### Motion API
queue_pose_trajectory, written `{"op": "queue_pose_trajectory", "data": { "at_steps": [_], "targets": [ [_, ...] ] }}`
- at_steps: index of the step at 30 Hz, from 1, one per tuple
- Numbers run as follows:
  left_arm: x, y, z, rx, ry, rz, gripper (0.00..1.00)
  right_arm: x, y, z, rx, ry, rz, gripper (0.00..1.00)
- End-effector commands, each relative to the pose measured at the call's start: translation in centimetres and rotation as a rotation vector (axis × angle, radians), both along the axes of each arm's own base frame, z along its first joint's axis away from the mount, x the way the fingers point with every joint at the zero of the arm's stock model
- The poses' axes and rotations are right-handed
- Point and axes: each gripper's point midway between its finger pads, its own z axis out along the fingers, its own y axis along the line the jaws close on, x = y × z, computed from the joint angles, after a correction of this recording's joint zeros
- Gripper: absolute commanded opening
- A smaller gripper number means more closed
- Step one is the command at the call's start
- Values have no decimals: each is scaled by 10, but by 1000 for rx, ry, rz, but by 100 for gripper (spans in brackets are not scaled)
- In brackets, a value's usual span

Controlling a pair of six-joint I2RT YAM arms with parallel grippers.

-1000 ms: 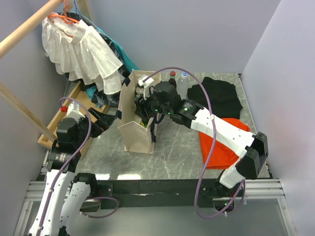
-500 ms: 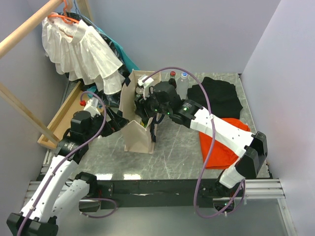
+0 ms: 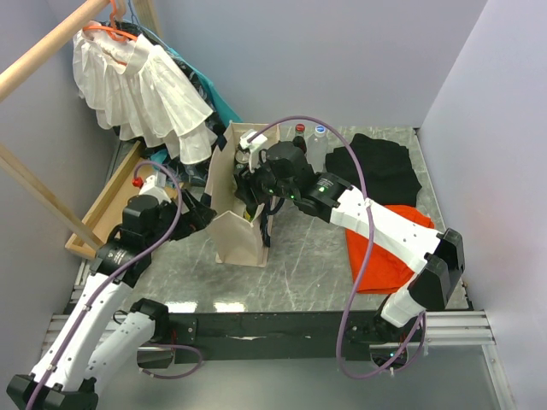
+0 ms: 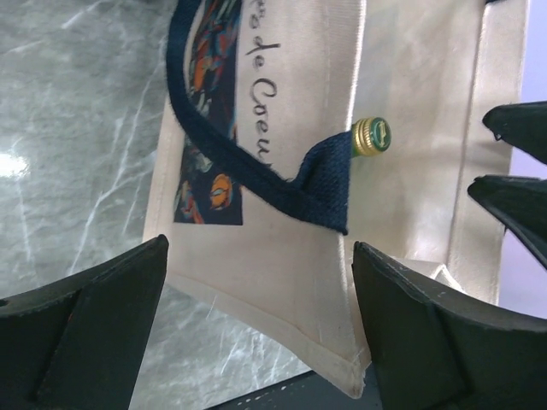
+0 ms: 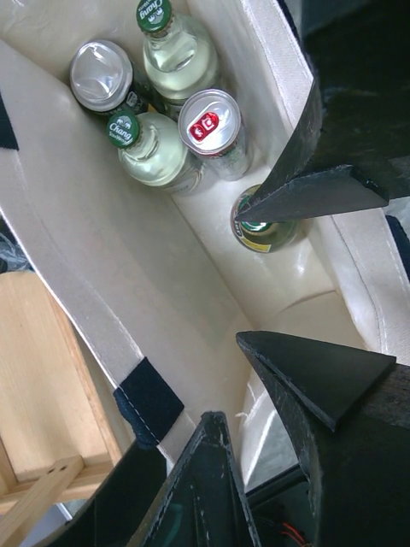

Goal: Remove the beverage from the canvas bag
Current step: Take out the drink from the canvas bag.

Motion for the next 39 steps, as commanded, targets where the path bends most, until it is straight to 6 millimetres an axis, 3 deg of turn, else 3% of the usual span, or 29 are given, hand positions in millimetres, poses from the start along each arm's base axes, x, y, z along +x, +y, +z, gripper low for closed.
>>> {"op": "queue_pose_trajectory", "data": {
  "at_steps": [1, 14, 28, 32, 35, 36, 38, 39],
  "targets": [
    [-10, 9, -2, 54, 6, 2, 93, -1, 7, 14, 29, -17, 13, 61],
    [-14, -1, -11, 51, 11, -69, 96, -43, 0, -22, -11, 116, 54, 59],
    [-6, -3, -18, 80, 21, -92, 97, -75, -21, -22, -29, 112, 54, 59],
    [-5, -6, -22, 77, 22, -106, 96, -61, -30, -15, -44, 52, -21, 62],
    [-6, -10, -27, 65, 32, -126, 95, -46, -24, -3, -66, 20, -51, 63],
    [-6, -11, -28, 65, 33, -130, 95, -40, -19, -10, -92, 20, -58, 63],
    [-8, -13, -31, 62, 39, -147, 95, -25, -13, 6, -81, -23, -100, 64],
    [-8, -13, -32, 63, 40, -151, 95, -14, -10, -4, -117, -13, -115, 64]
  ]
}}
